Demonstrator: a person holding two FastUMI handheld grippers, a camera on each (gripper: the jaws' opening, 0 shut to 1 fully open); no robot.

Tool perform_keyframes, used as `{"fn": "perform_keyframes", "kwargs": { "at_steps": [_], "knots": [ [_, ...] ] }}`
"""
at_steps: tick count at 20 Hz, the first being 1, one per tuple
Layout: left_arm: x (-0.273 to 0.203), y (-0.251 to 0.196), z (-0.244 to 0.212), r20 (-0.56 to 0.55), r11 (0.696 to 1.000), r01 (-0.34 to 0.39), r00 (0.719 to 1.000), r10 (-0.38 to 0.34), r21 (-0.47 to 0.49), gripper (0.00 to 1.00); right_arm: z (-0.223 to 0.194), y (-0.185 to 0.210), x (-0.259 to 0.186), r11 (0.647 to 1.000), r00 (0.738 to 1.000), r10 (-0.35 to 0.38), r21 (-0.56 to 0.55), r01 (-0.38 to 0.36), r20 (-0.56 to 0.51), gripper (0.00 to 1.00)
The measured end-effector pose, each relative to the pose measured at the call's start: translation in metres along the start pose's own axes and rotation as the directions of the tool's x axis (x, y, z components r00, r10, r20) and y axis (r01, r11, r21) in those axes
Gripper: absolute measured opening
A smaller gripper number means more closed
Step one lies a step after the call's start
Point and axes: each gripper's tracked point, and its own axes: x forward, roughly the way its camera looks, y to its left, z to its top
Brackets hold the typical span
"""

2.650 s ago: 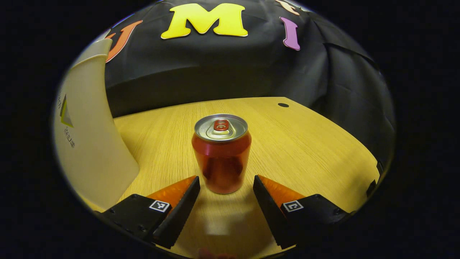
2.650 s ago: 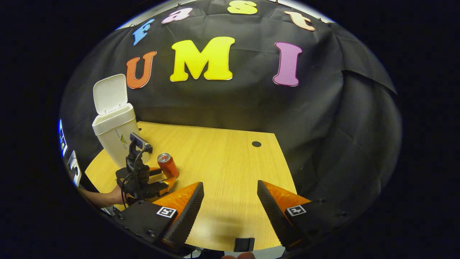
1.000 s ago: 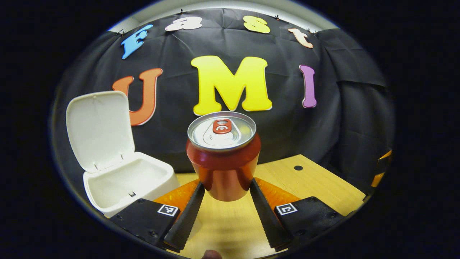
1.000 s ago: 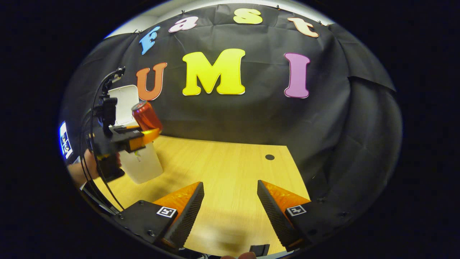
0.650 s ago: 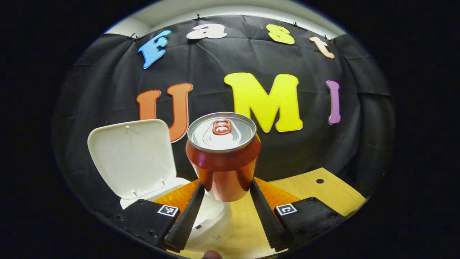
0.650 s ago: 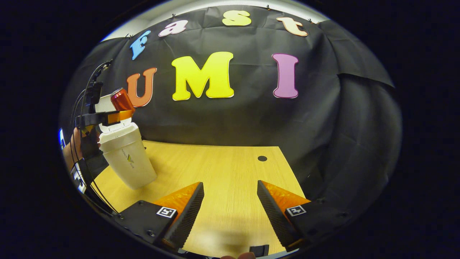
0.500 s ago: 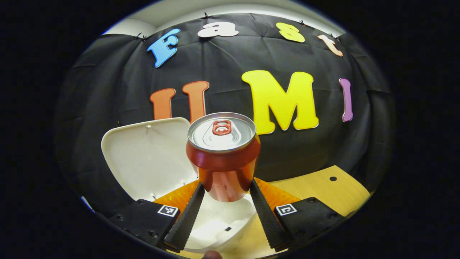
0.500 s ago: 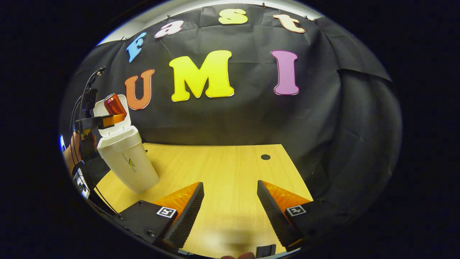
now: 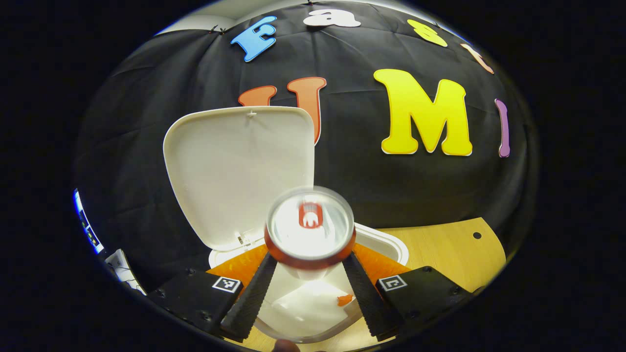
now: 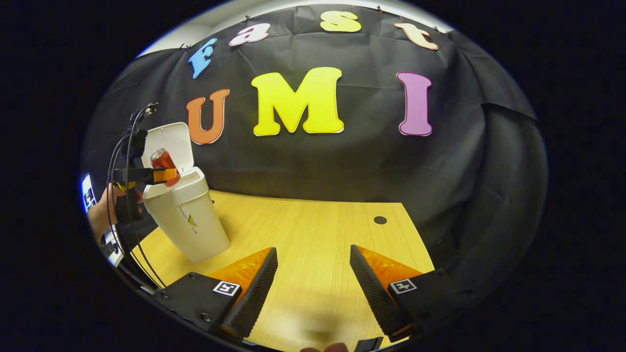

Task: Press the lid of the desktop garbage bin to open it, pick up the crumpled paper on the desktop and throw it into the bin, then pick up the pop can on the desktop and drop it into the bin, and finally close the garbage bin lid.

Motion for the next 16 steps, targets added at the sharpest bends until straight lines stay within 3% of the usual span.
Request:
{"fn": "perform_keyframes", "kwargs": {
  "at_steps": [4, 10, 13, 16],
  "knots": [
    [-0.018, 0.003, 0.009, 0.011, 0.998, -0.065, 0.998, 0.066, -0.02, 0.9, -0.001, -0.004, -0.002, 1.0, 1.0, 0.007, -0.019, -0.007, -0.001, 0.95],
    [-0.045, -0.011, 0.06, 0.118, 0.982, -0.151, 0.979, 0.165, -0.114, 0.95, 0.006, -0.02, -0.006, 0.999, 1.0, 0.021, -0.035, -0.021, 0.008, 0.95],
    [-0.049, -0.006, 0.111, 0.184, 0.962, -0.217, 0.951, 0.247, -0.168, 0.95, 0.014, -0.035, -0.009, 0.999, 1.0, 0.021, -0.03, -0.021, 0.022, 0.95],
    [-0.057, 0.011, 0.166, 0.252, 0.923, -0.282, 0.903, 0.348, -0.261, 0.96, 0.026, -0.047, -0.011, 0.999, 0.999, 0.025, -0.022, -0.024, 0.048, 0.95]
  ]
}}
